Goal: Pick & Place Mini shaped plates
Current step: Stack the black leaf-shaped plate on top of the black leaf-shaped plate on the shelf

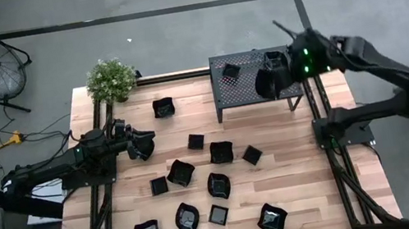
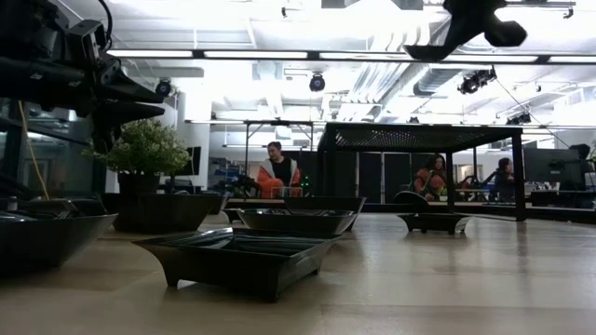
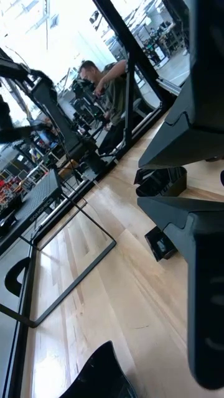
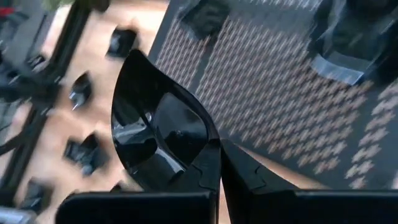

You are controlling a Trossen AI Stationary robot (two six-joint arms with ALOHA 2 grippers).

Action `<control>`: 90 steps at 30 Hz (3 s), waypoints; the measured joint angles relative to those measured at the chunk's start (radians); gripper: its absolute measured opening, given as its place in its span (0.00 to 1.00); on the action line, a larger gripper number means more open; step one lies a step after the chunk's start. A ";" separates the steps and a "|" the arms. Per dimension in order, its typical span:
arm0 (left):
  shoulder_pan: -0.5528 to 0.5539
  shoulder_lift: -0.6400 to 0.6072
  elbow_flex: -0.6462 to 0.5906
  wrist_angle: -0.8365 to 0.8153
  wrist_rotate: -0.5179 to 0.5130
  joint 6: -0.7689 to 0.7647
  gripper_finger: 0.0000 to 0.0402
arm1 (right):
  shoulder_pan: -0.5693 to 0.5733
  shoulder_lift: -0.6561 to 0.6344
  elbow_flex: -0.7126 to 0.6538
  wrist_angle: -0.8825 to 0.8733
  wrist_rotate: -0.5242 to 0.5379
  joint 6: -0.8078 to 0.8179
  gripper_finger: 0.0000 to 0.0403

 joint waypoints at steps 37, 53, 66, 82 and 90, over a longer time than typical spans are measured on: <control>0.000 0.000 0.000 0.000 0.000 0.000 0.20 | -0.532 0.452 0.247 -0.175 0.030 -0.660 0.00; 0.000 0.000 0.000 0.000 0.000 0.000 0.20 | -0.576 0.511 0.248 -0.155 -0.051 -0.752 0.00; 0.000 0.000 0.000 0.000 0.000 0.000 0.20 | -0.595 0.520 0.248 -0.159 -0.114 -0.781 0.00; 0.000 0.000 0.000 0.000 0.000 0.000 0.20 | -0.599 0.528 0.247 -0.190 -0.102 -0.770 0.00; 0.000 0.000 0.000 0.000 0.000 0.000 0.20 | -0.599 0.547 0.247 -0.171 -0.112 -0.785 0.00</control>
